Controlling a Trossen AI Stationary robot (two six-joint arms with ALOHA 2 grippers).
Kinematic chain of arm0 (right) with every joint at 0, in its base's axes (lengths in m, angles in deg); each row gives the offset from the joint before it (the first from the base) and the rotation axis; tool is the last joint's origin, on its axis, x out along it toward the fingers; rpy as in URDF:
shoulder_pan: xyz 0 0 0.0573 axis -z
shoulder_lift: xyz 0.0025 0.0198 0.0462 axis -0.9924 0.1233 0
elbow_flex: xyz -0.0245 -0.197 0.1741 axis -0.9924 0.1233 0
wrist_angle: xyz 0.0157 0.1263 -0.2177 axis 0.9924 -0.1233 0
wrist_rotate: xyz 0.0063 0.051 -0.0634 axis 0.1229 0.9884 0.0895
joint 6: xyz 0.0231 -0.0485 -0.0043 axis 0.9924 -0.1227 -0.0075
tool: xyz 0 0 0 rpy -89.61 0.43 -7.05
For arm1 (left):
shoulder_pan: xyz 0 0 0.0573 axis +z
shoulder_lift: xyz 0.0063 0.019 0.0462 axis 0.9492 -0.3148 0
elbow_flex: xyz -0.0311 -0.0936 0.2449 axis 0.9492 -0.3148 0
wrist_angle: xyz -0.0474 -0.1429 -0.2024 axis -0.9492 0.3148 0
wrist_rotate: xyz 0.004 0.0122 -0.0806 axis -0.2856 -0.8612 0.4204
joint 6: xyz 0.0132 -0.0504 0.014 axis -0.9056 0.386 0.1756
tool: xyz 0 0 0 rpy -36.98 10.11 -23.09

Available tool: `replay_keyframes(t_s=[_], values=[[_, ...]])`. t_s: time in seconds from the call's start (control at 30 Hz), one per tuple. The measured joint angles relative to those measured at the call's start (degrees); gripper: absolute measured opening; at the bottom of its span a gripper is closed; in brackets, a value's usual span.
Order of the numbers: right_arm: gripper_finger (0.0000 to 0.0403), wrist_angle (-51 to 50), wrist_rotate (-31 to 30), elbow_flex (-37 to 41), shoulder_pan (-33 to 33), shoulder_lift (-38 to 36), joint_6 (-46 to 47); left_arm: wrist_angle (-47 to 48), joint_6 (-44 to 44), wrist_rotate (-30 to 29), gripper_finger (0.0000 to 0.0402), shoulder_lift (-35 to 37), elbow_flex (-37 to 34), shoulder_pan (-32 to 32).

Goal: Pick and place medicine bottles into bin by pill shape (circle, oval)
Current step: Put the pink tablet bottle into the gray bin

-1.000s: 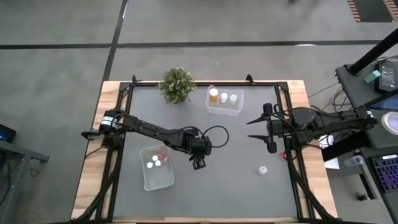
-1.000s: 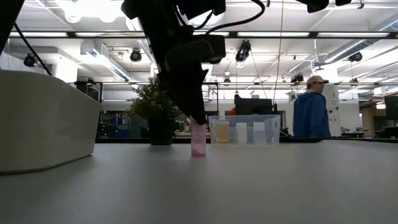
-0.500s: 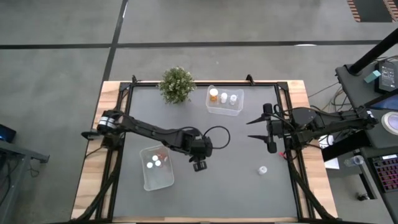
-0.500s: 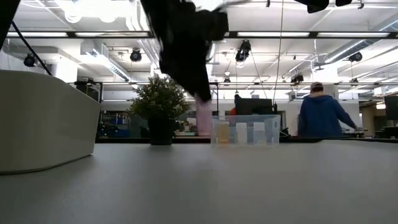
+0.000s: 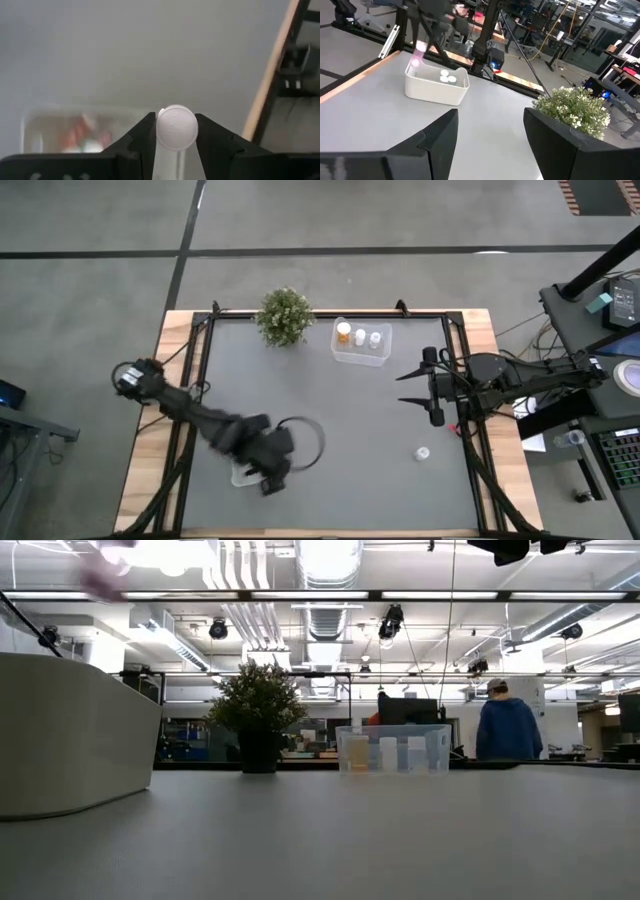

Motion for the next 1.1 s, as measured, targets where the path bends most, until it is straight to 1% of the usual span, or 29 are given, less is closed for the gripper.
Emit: replay_keyframes(t_s=[0.1, 0.2, 0.27, 0.33, 0.47, 0.67, 0.83, 1.0, 1.1], values=[[0.0219, 0.16, 0.00, 0.00, -0.02, 0.00, 0.32, 1.86, 8.43, -3.40, 0.0102, 1.69, -2.17, -6.71], [0.0219, 0.18, 0.00, 0.00, -0.02, 0.00, 0.30, 3.09, 12.48, -8.79, 0.0101, 1.84, -5.14, -12.88], [0.0219, 0.22, 0.00, 0.00, -0.02, 0.00, 0.31, 2.70, 14.83, -10.95, 0.0101, 1.80, -7.21, -15.44], [0.0219, 0.36, 0.02, 0.00, -0.02, 0.00, 0.30, 2.81, 18.02, -11.23, 0.0101, 1.80, -9.58, -16.83], [0.0219, 0.46, 0.02, 0.00, -0.04, 0.02, 0.03, 2.72, 22.21, -11.37, 0.0101, 2.03, -13.24, -17.13], [0.0219, 0.69, 0.02, 0.00, -0.07, 0.02, -1.15, 2.61, 22.84, -12.11, 0.0101, 2.17, -16.11, -16.41], [0.0219, 0.64, 0.02, 0.00, -0.07, 0.02, -1.34, 1.01, 23.32, -12.16, 0.0101, 2.17, -20.13, -16.36], [0.0219, 0.59, 0.02, 0.00, -0.07, 0.02, -1.40, 0.08, 26.50, -12.11, 0.0101, 2.17, -24.19, -16.20], [0.0219, 0.59, 0.02, 0.00, -0.07, 0.02, -1.34, -2.54, 27.30, -12.04, 0.0101, 2.17, -25.73, -16.06]])
